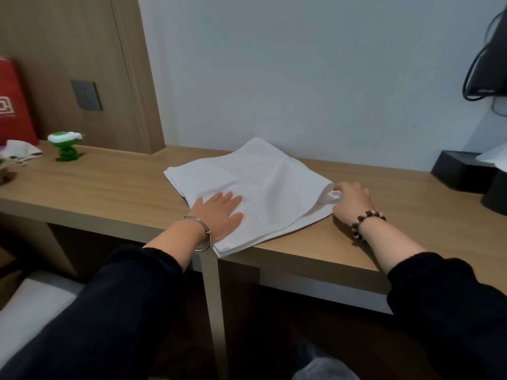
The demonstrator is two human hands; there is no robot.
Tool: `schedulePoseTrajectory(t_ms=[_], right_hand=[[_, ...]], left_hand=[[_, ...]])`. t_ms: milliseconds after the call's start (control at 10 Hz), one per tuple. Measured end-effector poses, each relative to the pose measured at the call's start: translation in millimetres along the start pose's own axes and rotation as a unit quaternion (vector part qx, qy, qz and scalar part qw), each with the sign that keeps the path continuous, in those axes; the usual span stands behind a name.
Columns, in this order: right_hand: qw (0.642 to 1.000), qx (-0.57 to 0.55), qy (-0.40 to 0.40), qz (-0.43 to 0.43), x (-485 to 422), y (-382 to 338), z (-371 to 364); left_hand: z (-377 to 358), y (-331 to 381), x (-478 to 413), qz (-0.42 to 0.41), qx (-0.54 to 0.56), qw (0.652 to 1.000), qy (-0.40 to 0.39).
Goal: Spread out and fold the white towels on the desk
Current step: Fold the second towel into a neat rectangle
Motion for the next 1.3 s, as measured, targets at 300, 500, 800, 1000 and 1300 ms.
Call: schedulePoseTrajectory(t_ms=[300, 500, 800, 1000, 1300], right_hand=[[0.988, -0.141, -0.058, 0.028, -26.4, -2.4, -2.4], [0.984, -0.133, 0.086, -0.078, -28.1, 25.6, 10.0], [0.985, -0.137, 0.092, -0.055, -25.5, 49.0, 16.5], [0.984, 0.039, 0.123, -0.12, -17.5, 60.4, 26.4], [0.966, -0.021, -0.067, 0.25, 22.6, -42.7, 2.2]], left_hand=[[0.7, 1.3, 0.9, -0.001, -0.013, 1.0, 0.004], [0.7, 1.7, 1.0, 0.0, -0.014, 1.0, 0.002], [1.5, 1.8, 2.7, -0.001, -0.005, 1.0, 0.001], [1.9, 1.8, 3.0, -0.003, 0.0, 1.0, 0.006], [2.3, 1.0, 4.0, -0.003, 0.01, 1.0, 0.019]])
Point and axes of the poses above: each hand's wrist, its own x-axis away from the middle knuckle, its own z-axis out of the back of the hand, y = z × x, the point moved 4 cm from there along -x, towards the middle knuckle, and after that the axes turned 3 degrees about x, right-handed, at the moved point
